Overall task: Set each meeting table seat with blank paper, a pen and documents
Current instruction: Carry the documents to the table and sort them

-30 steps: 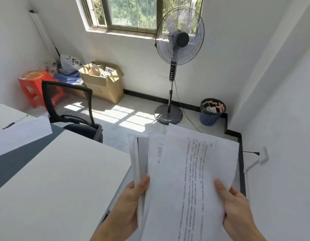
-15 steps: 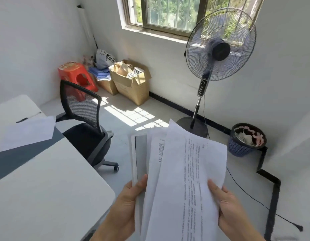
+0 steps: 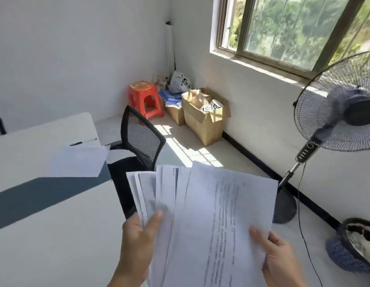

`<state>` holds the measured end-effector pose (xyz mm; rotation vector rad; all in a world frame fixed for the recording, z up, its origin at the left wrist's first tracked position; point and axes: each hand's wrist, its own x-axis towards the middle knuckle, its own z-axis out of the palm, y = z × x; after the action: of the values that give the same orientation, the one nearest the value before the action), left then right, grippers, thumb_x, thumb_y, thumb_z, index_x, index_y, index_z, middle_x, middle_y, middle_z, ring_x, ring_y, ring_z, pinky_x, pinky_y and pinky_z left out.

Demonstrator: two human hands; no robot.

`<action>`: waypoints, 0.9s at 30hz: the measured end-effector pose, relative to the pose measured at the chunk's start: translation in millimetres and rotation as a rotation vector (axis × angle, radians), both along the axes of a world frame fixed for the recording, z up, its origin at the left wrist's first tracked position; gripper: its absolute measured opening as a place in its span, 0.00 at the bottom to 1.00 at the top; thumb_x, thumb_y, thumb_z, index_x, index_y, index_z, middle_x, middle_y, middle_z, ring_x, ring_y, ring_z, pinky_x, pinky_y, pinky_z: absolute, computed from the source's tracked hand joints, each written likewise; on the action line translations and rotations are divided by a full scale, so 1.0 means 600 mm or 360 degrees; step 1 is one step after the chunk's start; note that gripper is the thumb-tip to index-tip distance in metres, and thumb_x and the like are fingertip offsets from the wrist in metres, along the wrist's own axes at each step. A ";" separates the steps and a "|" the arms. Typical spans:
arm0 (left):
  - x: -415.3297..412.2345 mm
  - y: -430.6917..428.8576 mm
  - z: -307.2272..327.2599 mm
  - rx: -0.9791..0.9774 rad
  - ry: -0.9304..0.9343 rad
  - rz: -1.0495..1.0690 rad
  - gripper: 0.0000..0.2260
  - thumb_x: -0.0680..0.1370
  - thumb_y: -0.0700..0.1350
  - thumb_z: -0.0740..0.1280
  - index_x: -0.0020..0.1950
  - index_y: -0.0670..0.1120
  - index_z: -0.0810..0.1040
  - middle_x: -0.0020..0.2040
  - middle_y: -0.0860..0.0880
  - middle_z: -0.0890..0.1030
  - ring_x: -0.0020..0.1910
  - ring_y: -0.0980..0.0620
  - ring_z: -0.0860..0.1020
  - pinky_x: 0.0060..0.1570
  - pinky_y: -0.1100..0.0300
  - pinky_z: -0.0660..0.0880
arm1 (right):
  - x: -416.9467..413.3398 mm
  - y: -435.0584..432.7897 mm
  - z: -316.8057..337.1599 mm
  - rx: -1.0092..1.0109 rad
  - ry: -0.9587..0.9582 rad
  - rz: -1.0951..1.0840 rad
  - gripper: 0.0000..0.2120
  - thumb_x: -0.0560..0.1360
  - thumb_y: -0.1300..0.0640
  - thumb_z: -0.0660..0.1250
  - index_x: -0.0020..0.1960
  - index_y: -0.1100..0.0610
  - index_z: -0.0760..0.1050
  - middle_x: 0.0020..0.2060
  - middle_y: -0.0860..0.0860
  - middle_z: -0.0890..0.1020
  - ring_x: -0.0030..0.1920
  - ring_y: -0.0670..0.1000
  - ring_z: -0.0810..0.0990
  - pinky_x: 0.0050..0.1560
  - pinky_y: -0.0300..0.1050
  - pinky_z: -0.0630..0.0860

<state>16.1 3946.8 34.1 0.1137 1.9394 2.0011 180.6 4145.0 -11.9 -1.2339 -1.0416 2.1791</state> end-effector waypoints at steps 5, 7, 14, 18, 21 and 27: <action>-0.104 0.013 0.008 0.0074 -0.0029 0.0214 0.06 0.77 0.39 0.67 0.47 0.42 0.83 0.44 0.42 0.86 0.46 0.44 0.83 0.49 0.46 0.78 | -0.126 0.052 0.001 -0.0151 0.0037 0.0166 0.15 0.71 0.66 0.68 0.58 0.67 0.78 0.45 0.61 0.86 0.39 0.60 0.86 0.43 0.58 0.83; -0.136 0.009 0.013 0.0120 -0.0077 0.0282 0.07 0.78 0.38 0.65 0.48 0.41 0.83 0.45 0.42 0.86 0.47 0.45 0.84 0.48 0.49 0.79 | -0.172 0.063 0.001 -0.0227 0.0006 0.0369 0.18 0.70 0.64 0.68 0.60 0.67 0.77 0.52 0.65 0.84 0.49 0.65 0.84 0.53 0.62 0.80; -0.218 -0.015 -0.005 0.0223 -0.0312 0.0566 0.10 0.77 0.39 0.64 0.56 0.40 0.81 0.53 0.39 0.84 0.55 0.39 0.81 0.59 0.44 0.74 | -0.344 0.104 0.007 -0.0275 -0.0116 0.1142 0.26 0.64 0.66 0.76 0.61 0.69 0.76 0.54 0.68 0.83 0.53 0.70 0.82 0.54 0.63 0.80; -0.256 0.015 -0.010 0.0277 -0.0399 0.0701 0.12 0.77 0.40 0.64 0.57 0.40 0.81 0.53 0.41 0.84 0.53 0.41 0.83 0.57 0.45 0.75 | -0.461 0.145 0.016 -0.0216 -0.0115 0.1395 0.23 0.64 0.66 0.76 0.58 0.70 0.77 0.52 0.67 0.84 0.51 0.69 0.83 0.54 0.62 0.80; -0.288 0.047 -0.006 0.0351 -0.0436 0.0871 0.12 0.77 0.42 0.63 0.57 0.41 0.81 0.53 0.41 0.85 0.52 0.41 0.83 0.56 0.45 0.75 | -0.547 0.181 0.010 -0.0166 -0.0079 0.1417 0.20 0.66 0.66 0.74 0.57 0.70 0.78 0.50 0.65 0.85 0.49 0.67 0.84 0.46 0.56 0.83; -0.328 0.080 -0.002 0.0347 -0.0344 0.1259 0.12 0.76 0.41 0.64 0.58 0.41 0.80 0.54 0.42 0.84 0.51 0.44 0.84 0.50 0.52 0.81 | -0.684 0.218 -0.016 -0.0210 -0.0044 0.1511 0.15 0.73 0.66 0.69 0.60 0.65 0.77 0.52 0.60 0.85 0.50 0.61 0.85 0.46 0.54 0.84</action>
<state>-180.6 3994.8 32.9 -0.9102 1.7651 2.5457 -229.9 4275.7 -21.8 -0.8953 -1.7722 2.9424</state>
